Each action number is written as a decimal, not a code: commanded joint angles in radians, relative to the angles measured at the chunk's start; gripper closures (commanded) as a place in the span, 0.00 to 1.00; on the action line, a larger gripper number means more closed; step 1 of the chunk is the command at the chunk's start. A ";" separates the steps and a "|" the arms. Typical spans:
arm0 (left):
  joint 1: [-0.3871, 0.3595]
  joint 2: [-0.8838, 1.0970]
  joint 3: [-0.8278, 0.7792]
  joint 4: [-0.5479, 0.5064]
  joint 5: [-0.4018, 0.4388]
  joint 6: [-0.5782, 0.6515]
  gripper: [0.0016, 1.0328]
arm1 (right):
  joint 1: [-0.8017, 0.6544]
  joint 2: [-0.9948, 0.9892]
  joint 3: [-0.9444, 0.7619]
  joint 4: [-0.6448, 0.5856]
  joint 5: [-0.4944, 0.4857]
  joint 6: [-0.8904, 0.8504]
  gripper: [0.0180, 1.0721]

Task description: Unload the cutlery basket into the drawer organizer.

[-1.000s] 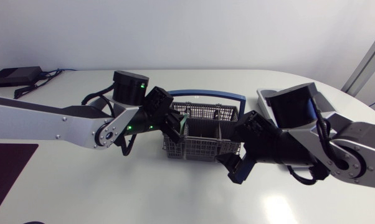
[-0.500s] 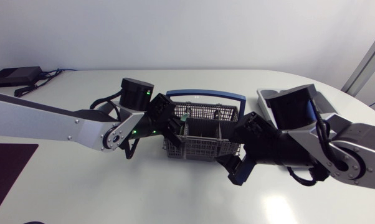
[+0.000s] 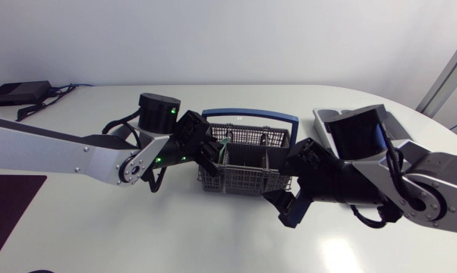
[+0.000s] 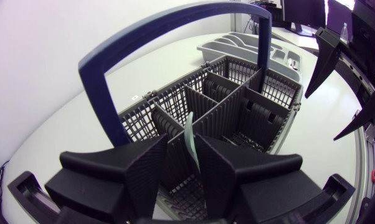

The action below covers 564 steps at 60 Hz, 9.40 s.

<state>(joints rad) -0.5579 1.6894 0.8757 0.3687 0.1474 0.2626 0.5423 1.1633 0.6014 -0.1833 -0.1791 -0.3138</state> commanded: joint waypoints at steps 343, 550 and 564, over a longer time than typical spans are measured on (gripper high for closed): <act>0.021 -0.310 0.177 -0.487 -0.264 -0.157 0.25 | -1.256 0.667 0.497 -0.387 -0.177 -1.633 0.90; 0.366 -0.232 -0.070 -0.384 0.050 0.115 0.92 | -0.309 0.420 0.313 -0.015 0.024 -0.238 0.92; 0.412 -0.418 -0.150 -0.389 0.049 0.106 0.42 | -0.424 0.194 0.198 -0.015 0.036 -0.240 0.32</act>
<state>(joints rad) -0.1570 1.3224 0.7708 -0.0204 0.1867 0.3668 0.1444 1.4193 0.8528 -0.2012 -0.1513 -0.5682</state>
